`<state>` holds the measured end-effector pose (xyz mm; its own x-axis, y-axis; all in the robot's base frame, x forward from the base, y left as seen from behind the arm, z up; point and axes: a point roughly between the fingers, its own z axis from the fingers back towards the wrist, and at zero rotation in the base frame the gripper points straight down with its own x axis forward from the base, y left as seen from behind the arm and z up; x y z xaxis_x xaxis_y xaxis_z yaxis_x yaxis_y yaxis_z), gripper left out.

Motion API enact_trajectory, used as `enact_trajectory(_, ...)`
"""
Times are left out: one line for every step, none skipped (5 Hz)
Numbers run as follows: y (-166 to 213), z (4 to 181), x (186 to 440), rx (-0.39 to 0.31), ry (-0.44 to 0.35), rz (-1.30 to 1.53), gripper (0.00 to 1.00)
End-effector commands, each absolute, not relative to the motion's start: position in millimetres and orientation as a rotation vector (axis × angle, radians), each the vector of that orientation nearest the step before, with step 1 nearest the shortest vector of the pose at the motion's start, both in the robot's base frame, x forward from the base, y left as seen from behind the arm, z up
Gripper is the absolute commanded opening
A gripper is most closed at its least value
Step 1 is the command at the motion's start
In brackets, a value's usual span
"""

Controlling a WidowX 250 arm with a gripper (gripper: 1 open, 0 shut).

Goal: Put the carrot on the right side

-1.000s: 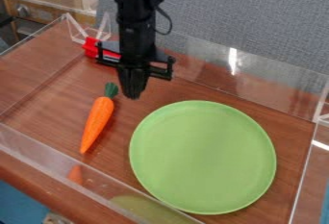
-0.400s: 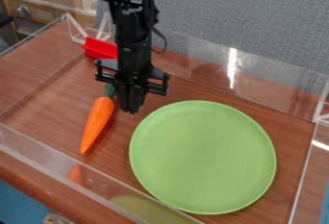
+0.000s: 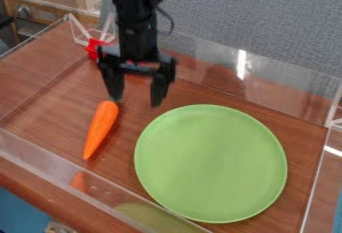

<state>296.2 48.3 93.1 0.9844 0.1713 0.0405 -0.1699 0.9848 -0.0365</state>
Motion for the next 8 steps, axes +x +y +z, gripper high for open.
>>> enact_trajectory(64.8,133.8,301.3,-0.031,-0.141,0.158,1.00)
enact_trajectory(89.0,133.2,302.2,-0.020,-0.150,0.167,1.00)
enact_trajectory(89.9,109.3,298.3,-0.016,-0.115,0.147,1.00)
enact_trajectory(90.2,77.7,291.8,-0.019,-0.079,0.135,1.00)
enact_trajectory(92.0,52.4,290.1,-0.024,-0.052,0.130,1.00)
enact_trajectory(92.8,46.7,289.4,-0.027,-0.024,0.238,1.00)
enact_trajectory(92.4,54.3,288.3,-0.023,-0.017,0.327,1.00)
enact_trajectory(96.9,57.8,294.8,-0.015,-0.019,0.372,1.00)
